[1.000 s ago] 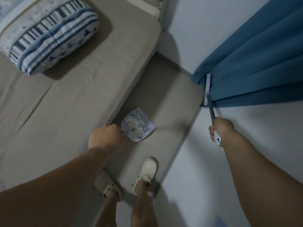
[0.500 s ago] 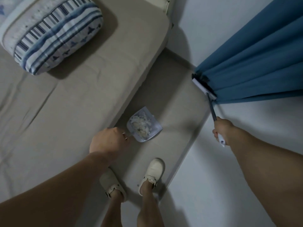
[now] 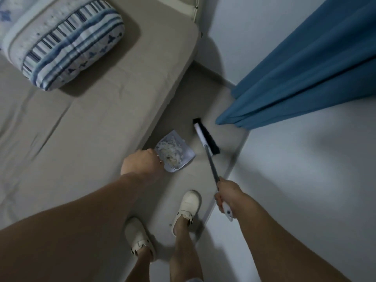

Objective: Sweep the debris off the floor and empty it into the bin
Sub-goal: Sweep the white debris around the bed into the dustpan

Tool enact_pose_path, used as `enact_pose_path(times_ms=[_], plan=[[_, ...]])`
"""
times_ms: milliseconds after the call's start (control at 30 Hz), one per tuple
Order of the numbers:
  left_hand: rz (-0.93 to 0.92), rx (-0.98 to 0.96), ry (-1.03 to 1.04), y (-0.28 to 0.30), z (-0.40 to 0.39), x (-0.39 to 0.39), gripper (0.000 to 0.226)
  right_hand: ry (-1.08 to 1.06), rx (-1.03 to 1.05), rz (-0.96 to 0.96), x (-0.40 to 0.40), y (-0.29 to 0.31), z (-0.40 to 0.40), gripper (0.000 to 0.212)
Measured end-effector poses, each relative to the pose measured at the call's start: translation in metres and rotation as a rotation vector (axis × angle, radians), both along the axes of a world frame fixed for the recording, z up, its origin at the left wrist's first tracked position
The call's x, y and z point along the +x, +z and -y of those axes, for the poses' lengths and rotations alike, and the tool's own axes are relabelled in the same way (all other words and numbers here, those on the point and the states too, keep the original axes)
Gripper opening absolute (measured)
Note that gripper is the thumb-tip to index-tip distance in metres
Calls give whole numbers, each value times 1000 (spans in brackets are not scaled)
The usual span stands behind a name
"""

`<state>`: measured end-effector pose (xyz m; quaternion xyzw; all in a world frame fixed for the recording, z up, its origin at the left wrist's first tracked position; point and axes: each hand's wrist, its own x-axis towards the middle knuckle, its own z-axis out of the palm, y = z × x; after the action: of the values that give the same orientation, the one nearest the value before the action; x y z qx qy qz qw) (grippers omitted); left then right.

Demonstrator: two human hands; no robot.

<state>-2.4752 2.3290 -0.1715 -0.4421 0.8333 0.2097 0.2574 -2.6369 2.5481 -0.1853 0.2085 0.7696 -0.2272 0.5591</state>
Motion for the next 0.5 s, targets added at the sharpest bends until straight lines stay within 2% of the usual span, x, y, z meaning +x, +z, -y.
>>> enact_pose_path(times_ms=[200, 367, 500], plan=[[-12, 23, 8, 0, -16, 44, 32, 109, -55, 31, 68, 56, -10, 31], [-2, 36, 2, 5, -36, 103, 34, -23, -98, 8, 88, 111, -57, 28], [20, 95, 10, 16, -55, 148, 39, -43, -33, -129, 89, 104, -66, 28]])
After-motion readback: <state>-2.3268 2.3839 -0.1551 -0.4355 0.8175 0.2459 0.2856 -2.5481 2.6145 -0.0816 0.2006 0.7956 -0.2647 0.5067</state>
